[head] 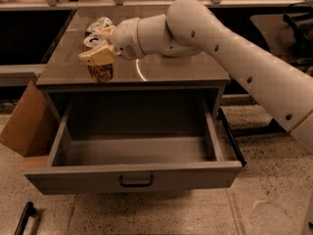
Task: Place orange can into top drawer
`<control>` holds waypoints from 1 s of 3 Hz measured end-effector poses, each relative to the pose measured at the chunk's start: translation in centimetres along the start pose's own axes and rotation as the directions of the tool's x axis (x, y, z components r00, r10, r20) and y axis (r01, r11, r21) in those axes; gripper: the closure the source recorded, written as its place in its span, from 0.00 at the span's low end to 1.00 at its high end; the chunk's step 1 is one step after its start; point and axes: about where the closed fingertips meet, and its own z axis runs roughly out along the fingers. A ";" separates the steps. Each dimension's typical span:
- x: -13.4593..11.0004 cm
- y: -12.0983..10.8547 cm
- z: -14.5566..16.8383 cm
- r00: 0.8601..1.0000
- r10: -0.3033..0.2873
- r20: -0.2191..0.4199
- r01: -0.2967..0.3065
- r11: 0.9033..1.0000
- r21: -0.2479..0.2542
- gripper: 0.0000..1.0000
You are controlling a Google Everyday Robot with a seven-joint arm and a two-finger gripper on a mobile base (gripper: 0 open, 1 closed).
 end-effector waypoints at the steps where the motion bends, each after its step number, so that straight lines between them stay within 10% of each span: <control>1: 0.4 2.5 0.0 1.000 -0.018 -0.004 0.018 1.000 -0.002 1.00; 3: 2.8 9.2 2.0 0.999 -0.050 -0.016 0.049 0.999 -0.009 1.00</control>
Offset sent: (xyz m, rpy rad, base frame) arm -0.0890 0.0218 -0.0583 -0.0399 -0.0470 0.0128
